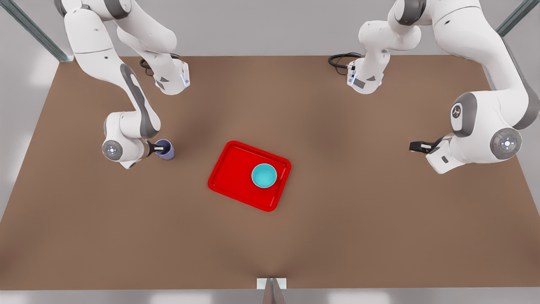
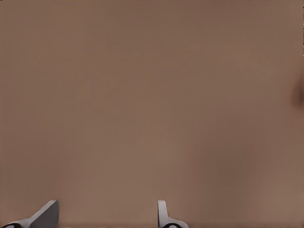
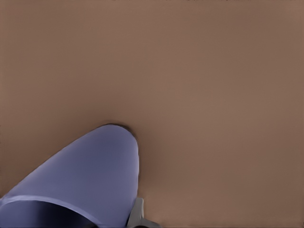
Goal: Place the bowl on the tray with the left arm and the cup on the tray with the right arm
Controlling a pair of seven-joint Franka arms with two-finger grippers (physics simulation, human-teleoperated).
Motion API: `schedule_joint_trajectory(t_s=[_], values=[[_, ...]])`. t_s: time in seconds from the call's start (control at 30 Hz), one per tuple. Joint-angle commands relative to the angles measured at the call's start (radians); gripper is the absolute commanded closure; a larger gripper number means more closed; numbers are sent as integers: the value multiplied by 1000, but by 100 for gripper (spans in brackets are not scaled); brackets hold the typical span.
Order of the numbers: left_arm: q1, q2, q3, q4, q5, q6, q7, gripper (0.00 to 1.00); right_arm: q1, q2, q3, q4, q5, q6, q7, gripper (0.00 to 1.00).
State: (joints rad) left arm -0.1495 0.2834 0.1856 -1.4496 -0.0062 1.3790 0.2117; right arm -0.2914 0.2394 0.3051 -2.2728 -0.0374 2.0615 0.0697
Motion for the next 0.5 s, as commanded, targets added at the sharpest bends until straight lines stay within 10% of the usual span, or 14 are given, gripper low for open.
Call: schedule_joint_trajectory(t_s=[0.0,0.27,0.47], values=[[1,-1,0,0,0,0,0,0,0,0,2,4,-9,-4,4,79],[1,-1,0,0,-6,-2,0,0,12,-92,218,412,132,-311,25,79],[1,-1,0,0,-6,-2,0,0,353,109,224,593,125,-259,453,79]])
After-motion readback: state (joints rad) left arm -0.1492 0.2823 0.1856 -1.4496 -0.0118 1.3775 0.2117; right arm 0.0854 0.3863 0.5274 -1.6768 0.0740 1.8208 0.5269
